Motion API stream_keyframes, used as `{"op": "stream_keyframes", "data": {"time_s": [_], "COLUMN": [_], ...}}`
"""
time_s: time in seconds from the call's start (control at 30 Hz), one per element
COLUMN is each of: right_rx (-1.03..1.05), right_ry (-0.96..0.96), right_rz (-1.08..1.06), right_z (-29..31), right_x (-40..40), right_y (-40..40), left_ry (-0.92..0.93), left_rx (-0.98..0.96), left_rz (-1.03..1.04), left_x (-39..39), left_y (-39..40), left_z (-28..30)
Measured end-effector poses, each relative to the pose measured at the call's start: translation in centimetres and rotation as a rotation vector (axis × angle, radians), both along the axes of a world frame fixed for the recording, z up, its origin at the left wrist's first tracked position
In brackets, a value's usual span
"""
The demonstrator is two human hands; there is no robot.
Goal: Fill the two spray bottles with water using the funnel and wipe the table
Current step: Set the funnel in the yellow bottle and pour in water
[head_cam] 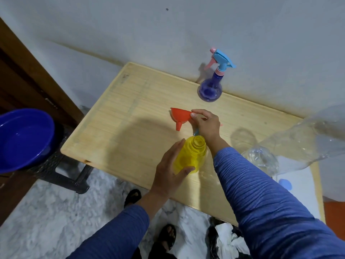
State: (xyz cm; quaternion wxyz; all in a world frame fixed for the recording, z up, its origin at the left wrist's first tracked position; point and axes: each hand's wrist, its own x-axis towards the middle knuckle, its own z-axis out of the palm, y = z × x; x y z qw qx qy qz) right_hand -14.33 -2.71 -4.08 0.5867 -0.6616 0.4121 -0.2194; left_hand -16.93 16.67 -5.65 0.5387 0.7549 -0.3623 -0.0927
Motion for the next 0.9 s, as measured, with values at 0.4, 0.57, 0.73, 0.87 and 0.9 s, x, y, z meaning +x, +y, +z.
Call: {"op": "stream_keyframes", "data": {"time_s": [0.4, 0.57, 0.73, 0.87, 0.9], "right_rx": [-0.160, -0.290, -0.444, -0.564, -0.584], "right_ry": [-0.108, -0.291, -0.419, -0.397, -0.390], "right_rz": [-0.009, -0.026, 0.006, 0.037, 0.044], "right_z": [4.6, 9.9, 13.8, 13.9, 13.8], "right_x": [-2.0, -5.1, -8.9, -11.2, -11.6], "right_y": [0.1, 1.1, 3.5, 4.4, 4.7], "left_ry": [0.034, 0.001, 0.056, 0.113, 0.107], "left_rx": [0.006, 0.023, 0.001, -0.011, -0.014], "left_rz": [-0.022, -0.025, -0.034, -0.017, -0.020], "left_x": [0.0, -0.1, -0.3, -0.5, -0.5], "left_y": [0.2, 0.3, 0.2, 0.2, 0.2], "left_z": [0.2, 0.4, 1.2, 1.0, 0.9]}}
